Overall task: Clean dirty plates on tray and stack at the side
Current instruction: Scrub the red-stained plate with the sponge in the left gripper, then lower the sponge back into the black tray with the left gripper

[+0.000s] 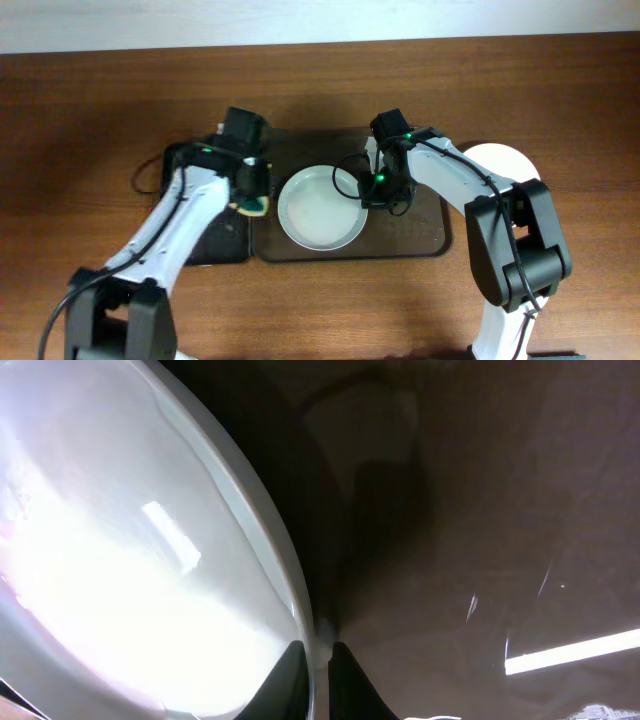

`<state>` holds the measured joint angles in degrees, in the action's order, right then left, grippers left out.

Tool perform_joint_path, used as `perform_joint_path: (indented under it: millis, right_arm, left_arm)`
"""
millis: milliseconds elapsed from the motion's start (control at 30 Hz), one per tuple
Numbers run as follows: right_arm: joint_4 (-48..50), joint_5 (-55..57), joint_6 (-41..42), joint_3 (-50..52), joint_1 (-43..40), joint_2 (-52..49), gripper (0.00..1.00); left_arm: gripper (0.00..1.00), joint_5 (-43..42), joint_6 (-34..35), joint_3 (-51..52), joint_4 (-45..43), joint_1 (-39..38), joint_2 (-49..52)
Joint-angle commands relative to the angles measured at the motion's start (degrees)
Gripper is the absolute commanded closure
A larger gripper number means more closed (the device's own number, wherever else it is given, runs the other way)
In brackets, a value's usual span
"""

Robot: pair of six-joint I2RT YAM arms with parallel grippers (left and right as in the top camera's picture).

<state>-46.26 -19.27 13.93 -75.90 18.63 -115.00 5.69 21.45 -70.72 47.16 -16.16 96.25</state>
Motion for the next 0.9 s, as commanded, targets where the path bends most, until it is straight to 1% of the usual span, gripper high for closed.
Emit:
perform_joint_path:
  millis: [0,67,133,167,233,267,367,400,467,500,633,667,700,733,767,800,867]
  right_arm:
    - [0.0,1.6,0.3,0.6,-0.2,1.1,0.9]
    - [0.0,1.6,0.3,0.6,-0.2,1.1,0.9]
    - [-0.1,1.6,0.3,0.6,-0.2,1.1,0.9]
    - [-0.2,1.6,0.3,0.6,-0.2,1.1,0.9]
    - [-0.3,1.6,0.3,0.6,-0.2,1.1,0.9]
    - [-0.3,1.6,0.3,0.6,-0.2,1.1,0.9]
    - [-0.3,1.6,0.3,0.6,-0.2,1.1,0.9]
    - [-0.3,1.6,0.3,0.6,-0.2,1.1,0.9]
    - [-0.3,1.6,0.3,0.6,-0.2,1.1,0.9]
    - [-0.3,1.6,0.3,0.6,-0.2,1.1,0.9]
    - [-0.3,1.6,0.3,0.6,-0.2,1.1,0.9]
    - [-0.3,1.6,0.3,0.6,-0.2,1.1,0.9]
    - [-0.3,1.6,0.3,0.6,-0.2,1.1,0.9]
    - [-0.3,1.6,0.3,0.6,-0.2,1.1,0.9]
    - [-0.3,1.6,0.3,0.6,-0.2,1.1,0.9]
    - [-0.5,1.6,0.3,0.6,-0.2,1.1,0.9]
    - [-0.8,1.6,0.3,0.6,-0.2,1.1,0.9]
  left_arm:
    - [1.0,3.1,-5.8,0.3,0.9,4.3,-0.3]
    - [1.0,2.9,-6.4,1.6,0.4,6.5,1.4]
    - [1.0,3.0,-6.4,2.9,-0.7,6.9,3.6]
    - [0.97,3.0,-6.4,3.6,-1.1,7.2,5.3]
    - [0.87,3.0,-6.4,3.7,-1.2,7.9,7.3]
    - [0.66,3.0,-6.4,3.7,-1.2,8.0,8.5]
    - [0.52,3.4,-6.4,3.7,-1.4,8.3,8.9]
    - [0.5,3.4,-6.4,3.7,-1.5,8.8,8.9]
    - [0.48,3.5,-6.4,4.1,-1.9,9.2,8.9]
    - [0.45,3.8,-6.3,4.5,-2.6,9.3,8.9]
    - [0.4,3.5,-6.3,9.0,-7.8,9.3,8.9]
    - [0.41,2.9,-6.3,9.9,-8.6,9.3,8.9]
    - [0.44,2.7,-6.3,10.6,-9.3,9.3,8.9]
    - [0.6,2.7,-6.3,10.7,-9.7,9.3,8.9]
    - [0.87,2.7,-6.3,10.7,-10.6,9.3,8.9]
    - [1.0,2.7,-6.3,10.6,-12.2,9.3,8.9]
    - [1.0,3.4,-6.4,8.8,-13.7,9.3,8.9]
